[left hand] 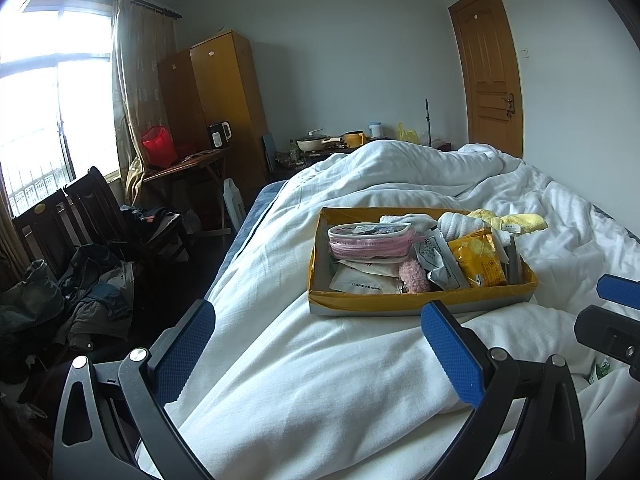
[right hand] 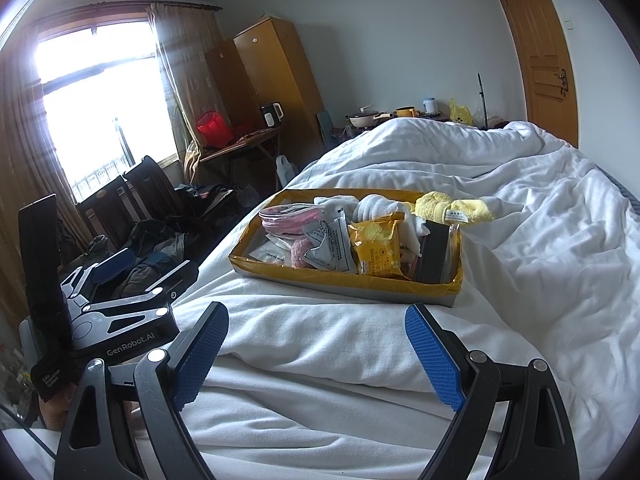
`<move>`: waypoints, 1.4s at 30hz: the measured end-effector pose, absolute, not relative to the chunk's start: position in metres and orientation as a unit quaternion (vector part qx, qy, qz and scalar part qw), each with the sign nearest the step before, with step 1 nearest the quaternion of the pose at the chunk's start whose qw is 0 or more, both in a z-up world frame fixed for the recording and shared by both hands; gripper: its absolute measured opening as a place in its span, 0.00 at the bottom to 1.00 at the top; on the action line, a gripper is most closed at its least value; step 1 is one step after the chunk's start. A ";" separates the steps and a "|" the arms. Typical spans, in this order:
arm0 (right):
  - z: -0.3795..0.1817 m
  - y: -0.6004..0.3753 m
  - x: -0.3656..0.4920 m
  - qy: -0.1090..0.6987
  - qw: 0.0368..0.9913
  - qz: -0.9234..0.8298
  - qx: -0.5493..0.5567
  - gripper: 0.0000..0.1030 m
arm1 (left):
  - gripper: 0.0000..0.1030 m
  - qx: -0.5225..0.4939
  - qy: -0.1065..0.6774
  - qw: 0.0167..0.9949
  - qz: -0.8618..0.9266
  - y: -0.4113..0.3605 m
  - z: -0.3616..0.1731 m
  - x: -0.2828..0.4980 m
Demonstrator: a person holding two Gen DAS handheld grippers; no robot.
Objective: Organize soft objects
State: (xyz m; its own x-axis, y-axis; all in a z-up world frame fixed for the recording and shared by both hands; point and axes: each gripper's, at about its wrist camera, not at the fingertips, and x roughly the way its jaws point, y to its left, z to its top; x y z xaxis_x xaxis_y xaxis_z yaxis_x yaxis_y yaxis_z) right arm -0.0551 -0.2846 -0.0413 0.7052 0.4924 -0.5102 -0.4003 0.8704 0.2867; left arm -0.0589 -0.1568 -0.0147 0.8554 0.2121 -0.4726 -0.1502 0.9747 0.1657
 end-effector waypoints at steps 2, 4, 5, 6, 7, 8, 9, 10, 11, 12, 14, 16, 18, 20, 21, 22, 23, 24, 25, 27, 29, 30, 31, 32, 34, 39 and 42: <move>-0.041 -0.285 -0.055 0.296 0.921 0.242 0.076 0.90 | 1.00 0.062 0.251 0.961 0.094 -0.157 -0.015 -0.059; -0.041 -0.284 -0.057 0.295 0.922 0.241 0.074 0.90 | 1.00 0.062 0.251 0.961 0.094 -0.157 -0.015 -0.059; -0.040 -0.285 -0.057 0.293 0.922 0.241 0.074 0.90 | 1.00 0.062 0.251 0.961 0.094 -0.157 -0.015 -0.059; -0.040 -0.285 -0.057 0.293 0.923 0.241 0.073 0.90 | 1.00 0.062 0.250 0.962 0.094 -0.157 -0.015 -0.059; -0.040 -0.285 -0.057 0.292 0.923 0.241 0.072 0.90 | 1.00 0.062 0.251 0.961 0.094 -0.157 -0.015 -0.058; -0.040 -0.285 -0.057 0.292 0.923 0.241 0.072 0.90 | 1.00 0.063 0.251 0.961 0.094 -0.156 -0.015 -0.059; -0.040 -0.285 -0.058 0.292 0.923 0.241 0.073 0.90 | 1.00 0.062 0.251 0.961 0.095 -0.157 -0.015 -0.059; -0.040 -0.284 -0.058 0.292 0.923 0.241 0.073 0.90 | 1.00 0.062 0.251 0.961 0.095 -0.157 -0.015 -0.059; -0.040 -0.284 -0.058 0.292 0.923 0.241 0.073 0.90 | 1.00 0.062 0.251 0.961 0.095 -0.157 -0.015 -0.059; -0.040 -0.284 -0.058 0.293 0.923 0.241 0.073 0.90 | 1.00 0.063 0.251 0.961 0.095 -0.158 -0.015 -0.059; -0.040 -0.284 -0.058 0.292 0.923 0.241 0.073 0.90 | 1.00 0.064 0.251 0.961 0.095 -0.158 -0.015 -0.059; -0.040 -0.285 -0.057 0.292 0.923 0.241 0.073 0.90 | 1.00 0.064 0.250 0.961 0.095 -0.158 -0.015 -0.059; -0.040 -0.285 -0.057 0.292 0.923 0.241 0.073 0.90 | 1.00 0.064 0.251 0.961 0.095 -0.157 -0.015 -0.059; -0.040 -0.284 -0.057 0.292 0.923 0.241 0.072 0.90 | 1.00 0.064 0.251 0.961 0.095 -0.157 -0.015 -0.059; -0.040 -0.285 -0.057 0.292 0.923 0.241 0.072 0.90 | 1.00 0.064 0.251 0.961 0.095 -0.157 -0.015 -0.059; -0.040 -0.284 -0.058 0.292 0.923 0.241 0.072 0.90 | 1.00 0.064 0.251 0.961 0.095 -0.158 -0.015 -0.058; -0.040 -0.284 -0.058 0.292 0.923 0.241 0.072 0.90 | 1.00 0.064 0.251 0.961 0.094 -0.158 -0.015 -0.059; -0.040 -0.284 -0.058 0.292 0.923 0.241 0.072 0.90 | 1.00 0.064 0.251 0.961 0.094 -0.158 -0.015 -0.059; -0.040 -0.285 -0.057 0.292 0.923 0.241 0.072 0.90 | 1.00 0.064 0.251 0.961 0.095 -0.158 -0.014 -0.059; -0.040 -0.284 -0.058 0.291 0.923 0.241 0.072 0.90 | 1.00 0.064 0.251 0.961 0.095 -0.158 -0.014 -0.059; -0.040 -0.284 -0.058 0.291 0.923 0.241 0.072 0.90 | 1.00 0.064 0.251 0.961 0.095 -0.157 -0.014 -0.059; -0.040 -0.285 -0.057 0.292 0.923 0.241 0.072 0.90 | 1.00 0.064 0.251 0.961 0.095 -0.158 -0.014 -0.058; -0.040 -0.284 -0.058 0.291 0.923 0.241 0.072 0.90 | 1.00 0.064 0.251 0.961 0.095 -0.157 -0.014 -0.059; -0.040 -0.284 -0.058 0.291 0.923 0.241 0.072 0.90 | 1.00 0.064 0.251 0.961 0.095 -0.158 -0.014 -0.058; -0.040 -0.285 -0.057 0.291 0.923 0.241 0.071 0.90 | 1.00 0.065 0.251 0.961 0.095 -0.157 -0.014 -0.059; -0.040 -0.284 -0.057 0.291 0.923 0.241 0.071 0.90 | 1.00 0.064 0.252 0.961 0.094 -0.158 -0.014 -0.058; -0.040 -0.284 -0.057 0.291 0.923 0.241 0.071 0.90 | 1.00 0.063 0.252 0.961 0.094 -0.158 -0.014 -0.058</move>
